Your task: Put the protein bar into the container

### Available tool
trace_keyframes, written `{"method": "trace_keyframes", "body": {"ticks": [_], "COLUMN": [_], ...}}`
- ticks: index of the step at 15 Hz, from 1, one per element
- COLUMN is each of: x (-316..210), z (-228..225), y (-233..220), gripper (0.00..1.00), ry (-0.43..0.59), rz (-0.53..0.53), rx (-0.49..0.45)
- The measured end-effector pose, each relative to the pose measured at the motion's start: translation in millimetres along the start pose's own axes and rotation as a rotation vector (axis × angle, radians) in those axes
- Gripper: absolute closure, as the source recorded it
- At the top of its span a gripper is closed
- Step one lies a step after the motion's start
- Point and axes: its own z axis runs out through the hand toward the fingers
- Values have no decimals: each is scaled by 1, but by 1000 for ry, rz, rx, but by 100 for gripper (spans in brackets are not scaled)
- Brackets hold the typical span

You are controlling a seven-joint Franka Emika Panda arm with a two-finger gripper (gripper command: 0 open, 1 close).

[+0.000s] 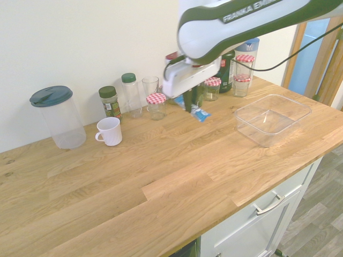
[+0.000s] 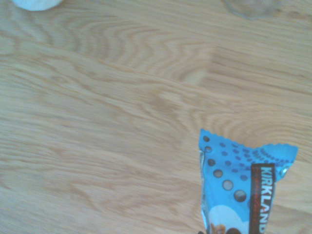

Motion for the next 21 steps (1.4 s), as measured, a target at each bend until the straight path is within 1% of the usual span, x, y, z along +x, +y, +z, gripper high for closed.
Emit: {"method": "trace_keyframes", "body": {"ticks": [5,7,9,11,14,17,21], "x": [35,54,71,89,110,115,120], "z": [5,4,11,22,44,64,82], "y": [162,208,242,254,252,255,270], "gripper": [100,100,100,100,100,100,100], "ry": [-18,-20,-21,-32,-52,-74,-90], "rz": [105,134,157,168,171,170,171], "rx": [81,110,125,132,127,127,130]}}
